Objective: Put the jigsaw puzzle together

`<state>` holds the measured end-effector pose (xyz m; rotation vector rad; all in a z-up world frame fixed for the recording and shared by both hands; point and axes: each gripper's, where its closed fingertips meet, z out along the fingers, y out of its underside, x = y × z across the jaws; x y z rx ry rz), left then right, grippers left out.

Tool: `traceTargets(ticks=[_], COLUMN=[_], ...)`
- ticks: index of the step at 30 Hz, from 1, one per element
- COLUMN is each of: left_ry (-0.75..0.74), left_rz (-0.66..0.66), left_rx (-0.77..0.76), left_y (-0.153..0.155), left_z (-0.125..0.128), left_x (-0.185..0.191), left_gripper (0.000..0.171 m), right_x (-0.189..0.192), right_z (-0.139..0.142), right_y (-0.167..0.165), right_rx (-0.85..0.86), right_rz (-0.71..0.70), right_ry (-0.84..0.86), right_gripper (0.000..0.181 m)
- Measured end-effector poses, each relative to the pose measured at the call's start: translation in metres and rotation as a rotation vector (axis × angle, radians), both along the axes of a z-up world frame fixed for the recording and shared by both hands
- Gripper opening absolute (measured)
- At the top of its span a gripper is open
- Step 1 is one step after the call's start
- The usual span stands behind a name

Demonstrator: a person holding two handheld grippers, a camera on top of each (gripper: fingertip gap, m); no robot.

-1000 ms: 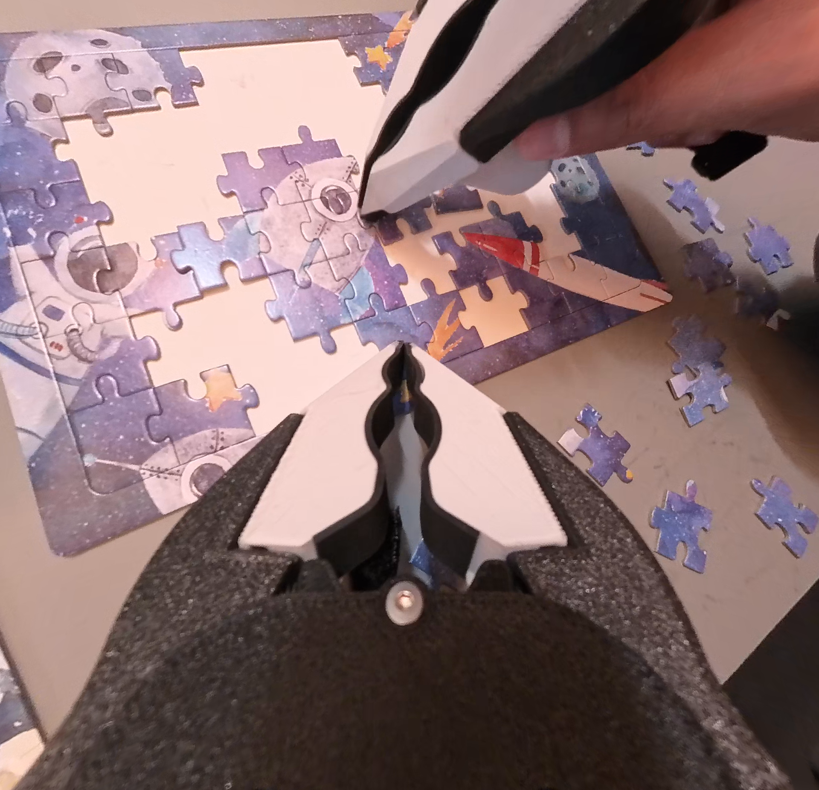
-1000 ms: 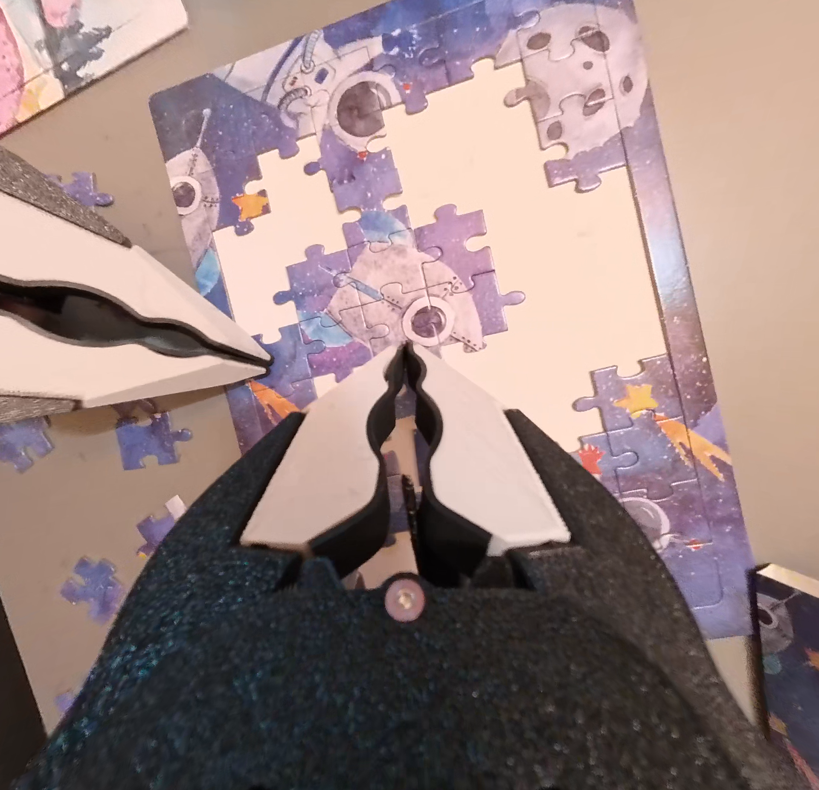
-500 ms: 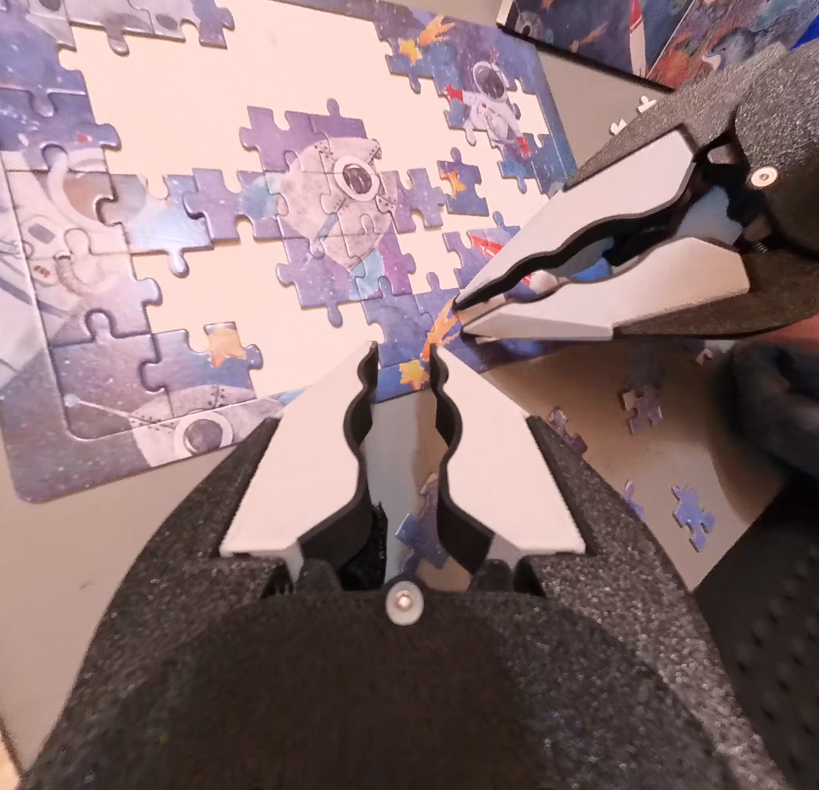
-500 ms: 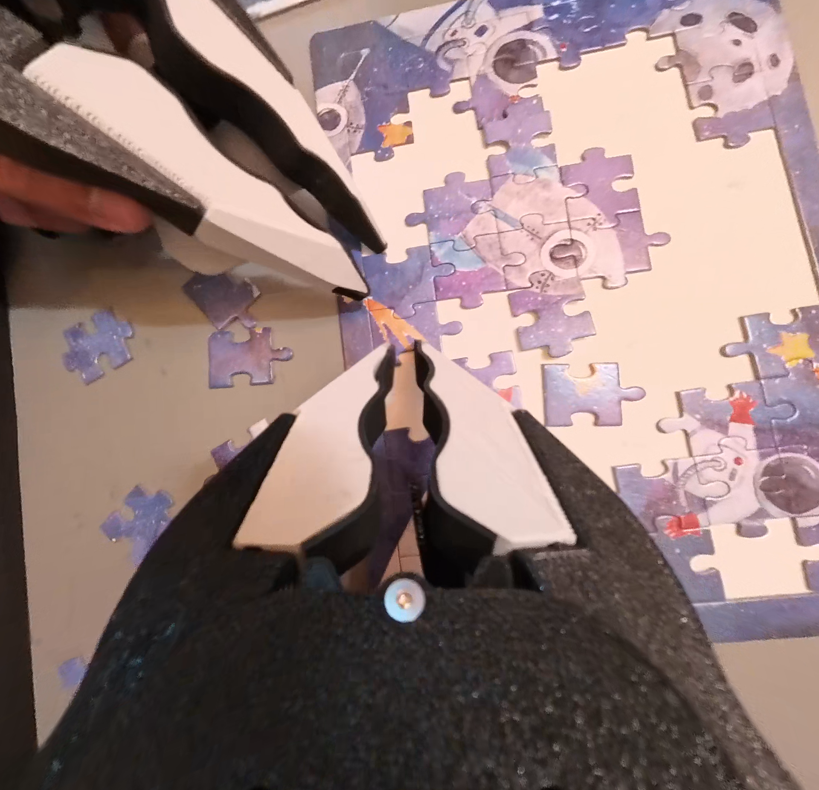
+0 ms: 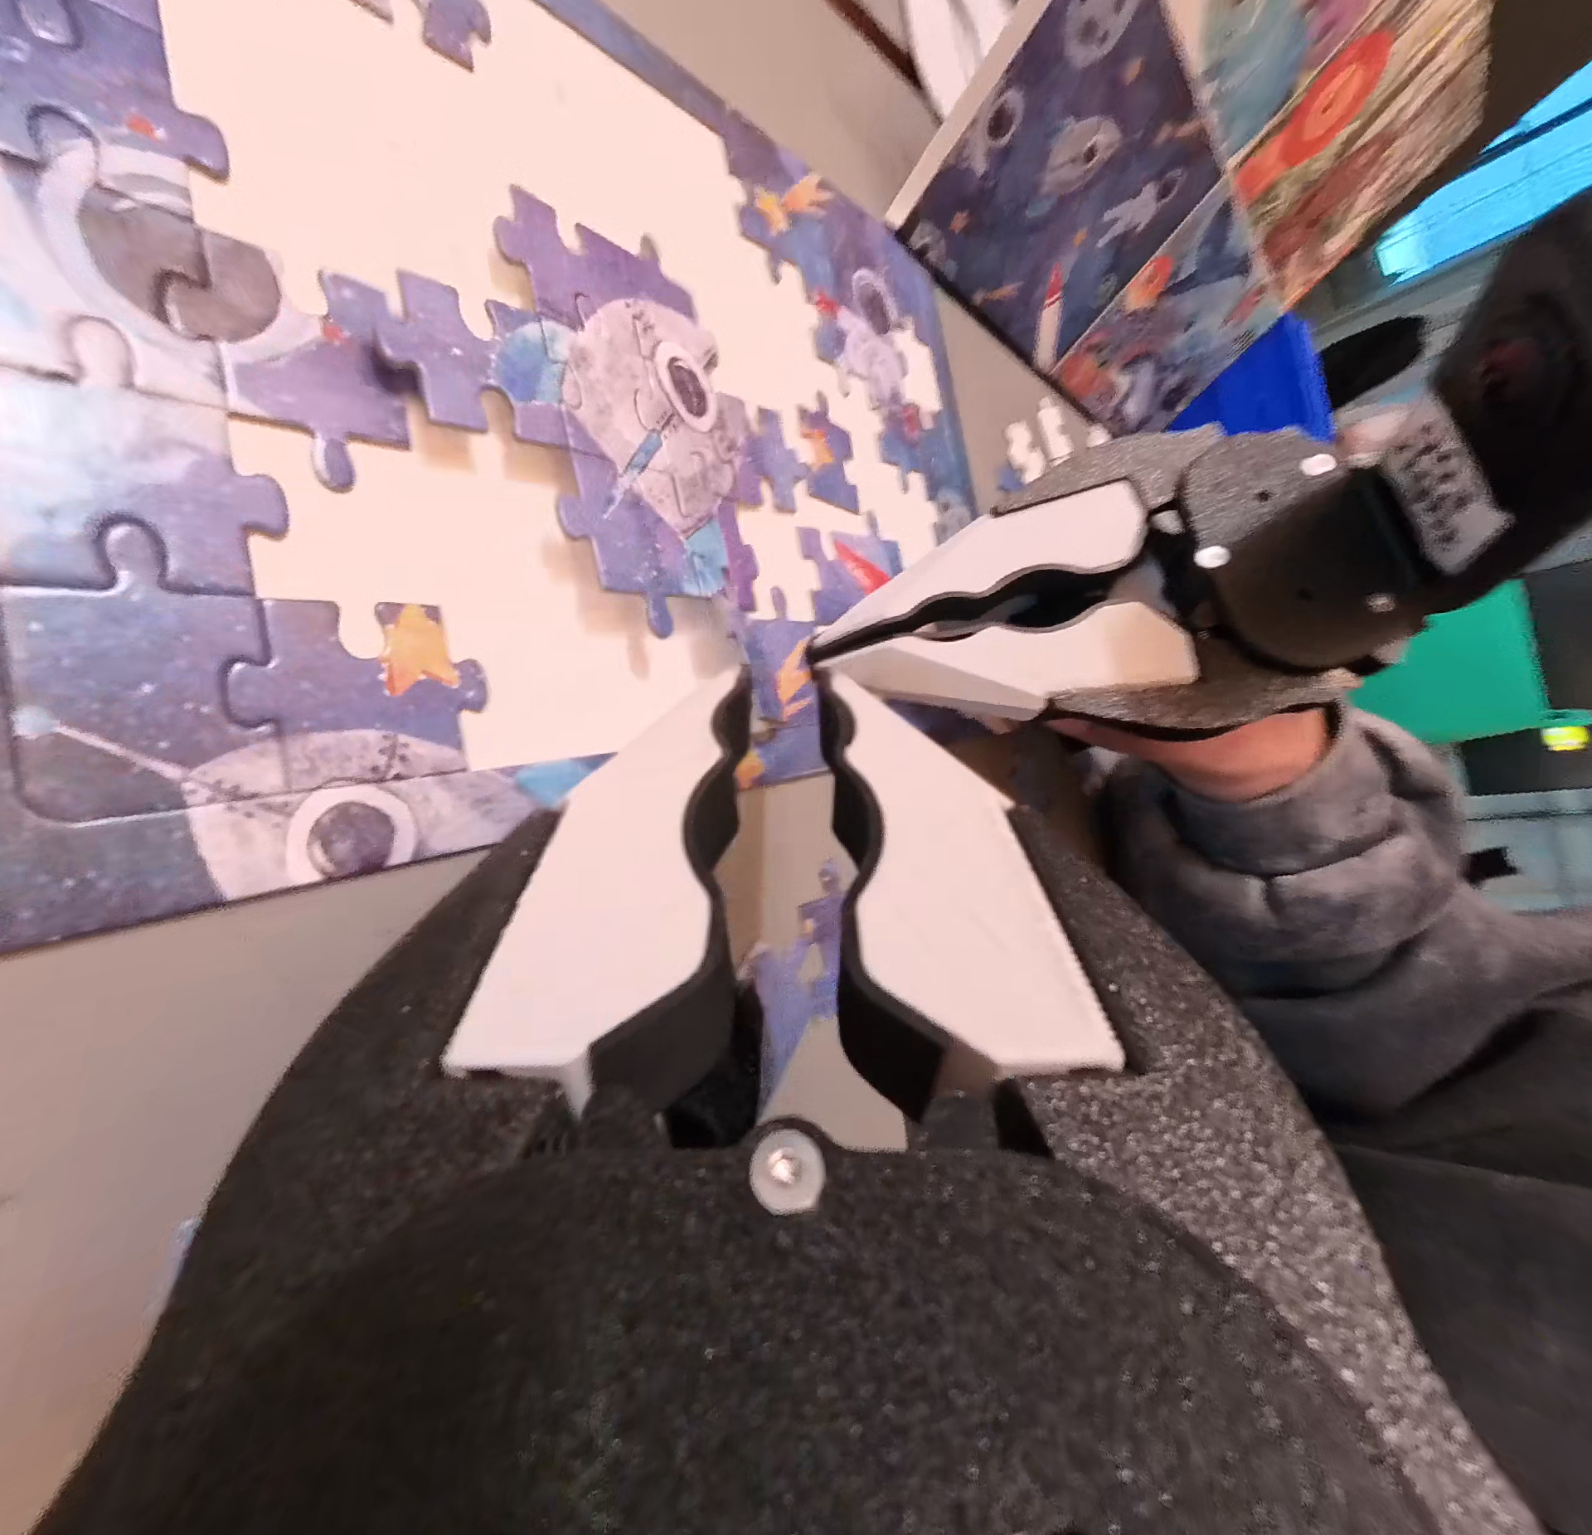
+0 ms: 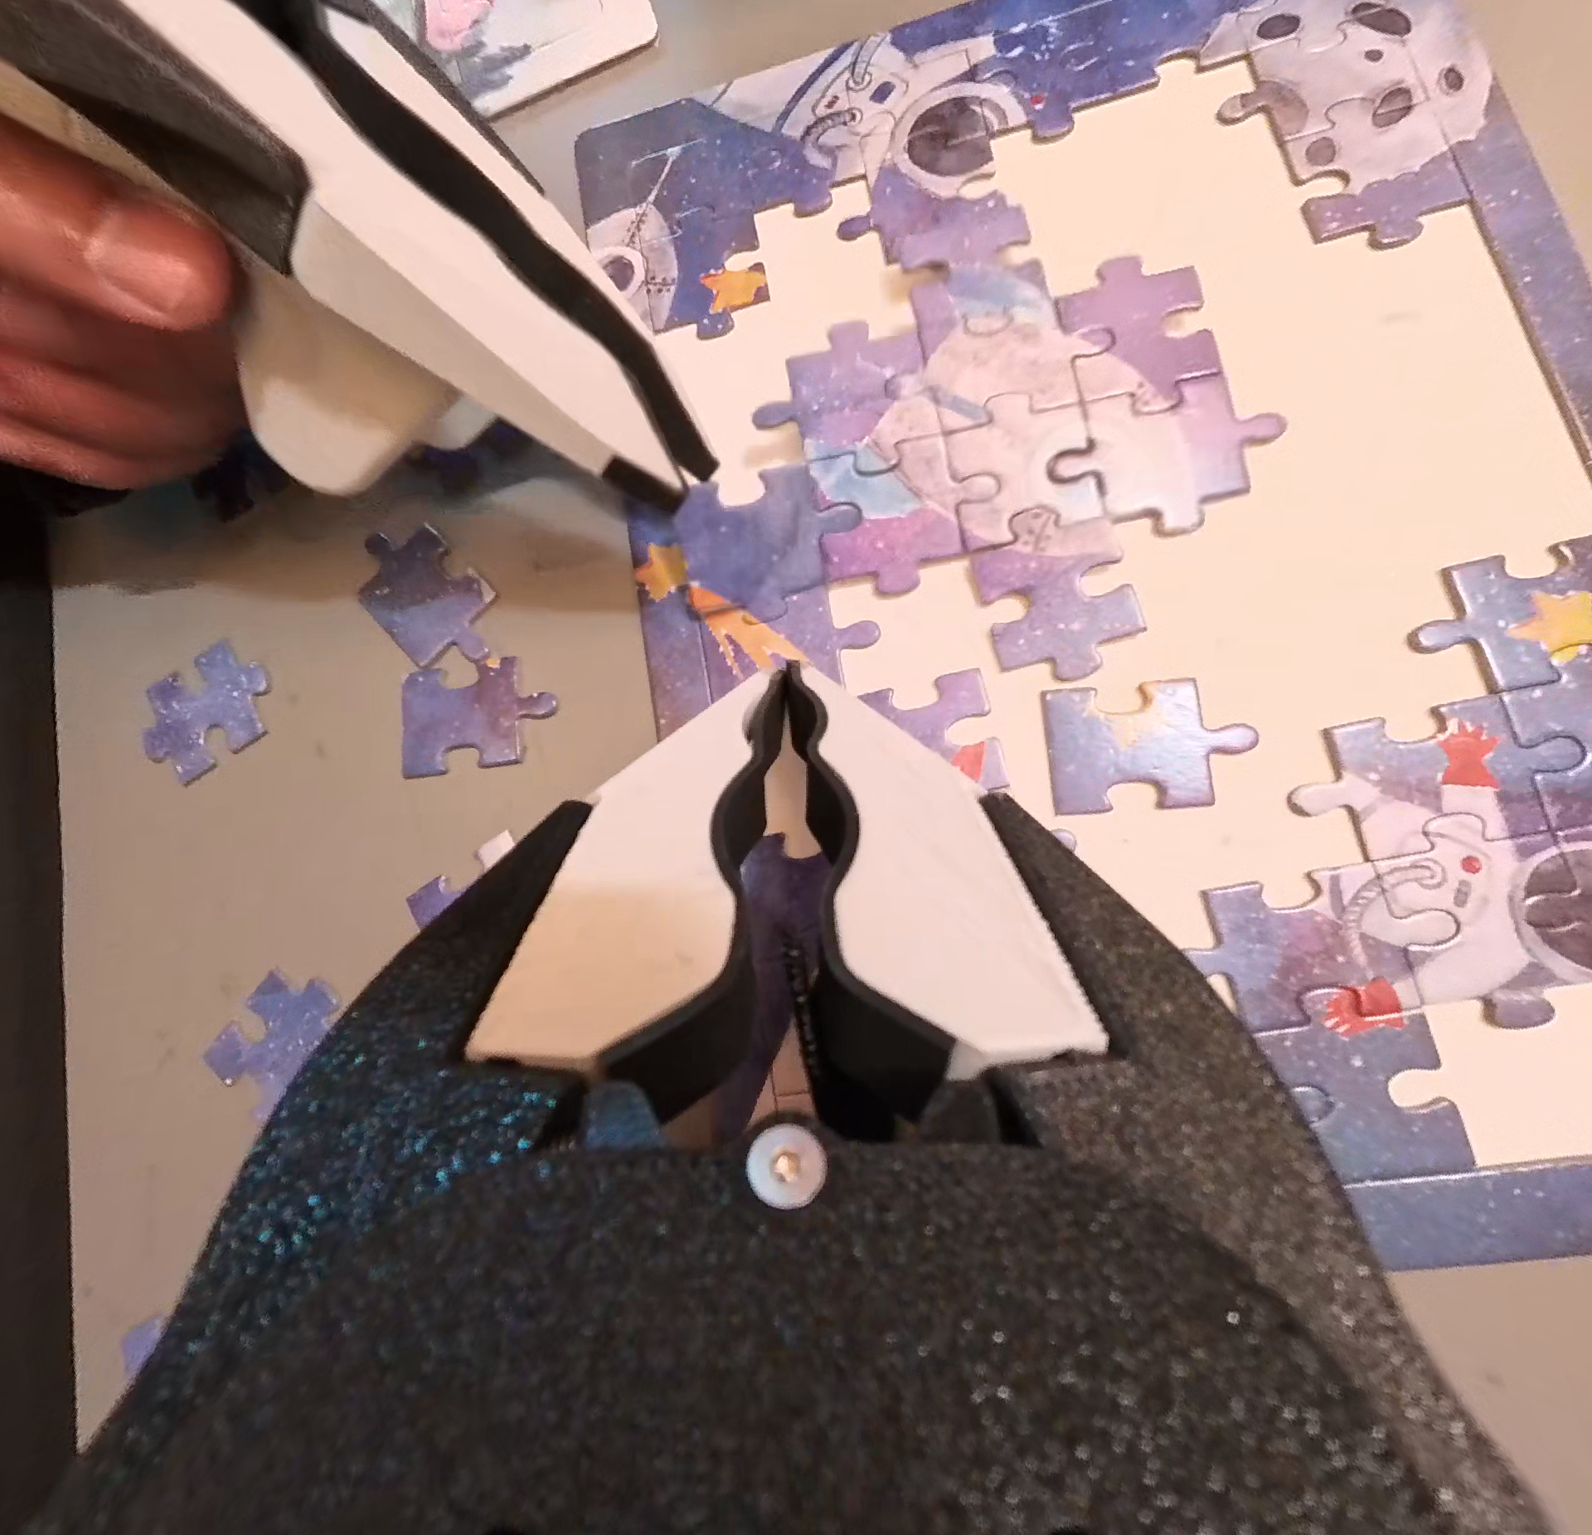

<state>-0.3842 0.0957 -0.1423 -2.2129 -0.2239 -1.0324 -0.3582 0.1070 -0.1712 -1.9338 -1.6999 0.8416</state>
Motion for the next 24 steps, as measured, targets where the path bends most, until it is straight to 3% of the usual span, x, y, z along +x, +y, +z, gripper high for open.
traceTargets(ticks=[2,8,15,20,24], left_ry=[-0.048,0.080,0.061,0.039,0.050], left_rz=[-0.027,-0.023,0.003,-0.023,-0.041], left_rx=[-0.011,-0.012,0.002,0.010,0.003], left_y=[-0.001,0.001,0.007,0.000,-0.012], left_z=[0.003,-0.008,-0.005,-0.001,-0.002], left_x=[0.009,0.008,0.008,0.014,0.019], left_gripper=[0.007,0.009,0.012,0.000,0.000], right_x=[0.000,0.000,-0.001,-0.003,-0.002], right_z=[0.000,0.000,0.000,0.001,0.009], right_y=[0.000,0.000,0.000,-0.004,-0.023], right_rx=[-0.008,-0.020,-0.027,-0.072,-0.089], right_rz=[-0.002,-0.013,-0.025,-0.028,0.061], right_ry=[0.006,0.010,0.005,0.016,-0.002], right_gripper=[0.000,0.000,0.000,0.006,0.006])
